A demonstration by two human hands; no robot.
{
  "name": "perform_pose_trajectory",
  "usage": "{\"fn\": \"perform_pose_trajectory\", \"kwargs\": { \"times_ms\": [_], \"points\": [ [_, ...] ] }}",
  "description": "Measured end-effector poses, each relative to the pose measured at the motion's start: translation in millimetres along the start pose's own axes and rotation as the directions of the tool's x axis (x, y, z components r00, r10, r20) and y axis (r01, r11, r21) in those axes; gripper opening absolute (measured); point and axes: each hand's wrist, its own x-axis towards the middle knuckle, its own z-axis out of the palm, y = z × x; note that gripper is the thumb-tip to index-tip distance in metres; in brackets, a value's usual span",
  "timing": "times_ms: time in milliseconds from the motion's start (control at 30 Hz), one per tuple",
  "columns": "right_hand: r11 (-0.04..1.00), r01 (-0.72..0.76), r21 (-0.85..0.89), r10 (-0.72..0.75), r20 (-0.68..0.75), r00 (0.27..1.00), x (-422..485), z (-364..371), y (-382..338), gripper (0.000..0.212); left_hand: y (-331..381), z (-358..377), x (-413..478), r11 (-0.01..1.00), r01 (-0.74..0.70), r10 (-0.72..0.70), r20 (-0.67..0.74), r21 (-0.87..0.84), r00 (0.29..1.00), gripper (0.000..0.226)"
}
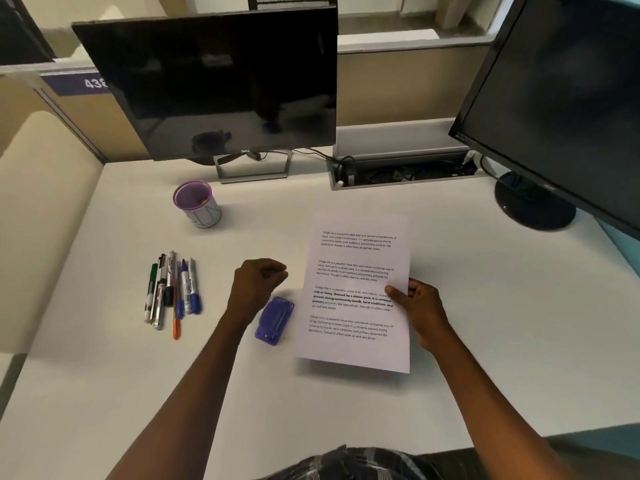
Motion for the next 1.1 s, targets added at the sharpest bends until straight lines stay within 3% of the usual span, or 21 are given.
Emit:
{"fn": "perform_pose_trajectory", "kwargs": {
  "times_ms": [133,233,367,667,767,1100],
  "points": [
    [0.998,-0.054,0.027,0.054,0.016,0.998,-1,9,16,0.027,-19,-8,0,0.968,0.006,-0.008,0.007,0.249,1.0,0.026],
    [0.996,-0.083,0.019,0.083,0.006,0.997,-3,13,24,0.029,-35,-11,-3,0.951,0.078,-0.102,0.062,0.3,0.993,0.035],
    [0.993,-0.115,-0.007,0.115,-0.007,0.993,-5,15,34,0.029,-45,-8,-11,0.931,0.129,-0.183,0.132,0.34,0.974,0.022],
    [0.982,-0.181,-0.048,0.181,-0.006,0.984,-6,13,48,0.028,-48,-8,-25,0.934,0.165,-0.22,0.148,0.318,0.964,0.032],
    [0.976,-0.21,-0.056,0.211,-0.003,0.978,-6,12,51,0.029,-50,-5,-29,0.943,0.176,-0.213,0.11,0.282,0.971,0.022],
    [0.972,-0.212,-0.101,0.216,0.03,0.976,2,14,51,0.027,-49,15,-37,0.961,0.235,-0.231,-0.041,0.146,0.972,0.028]
  ]
}}
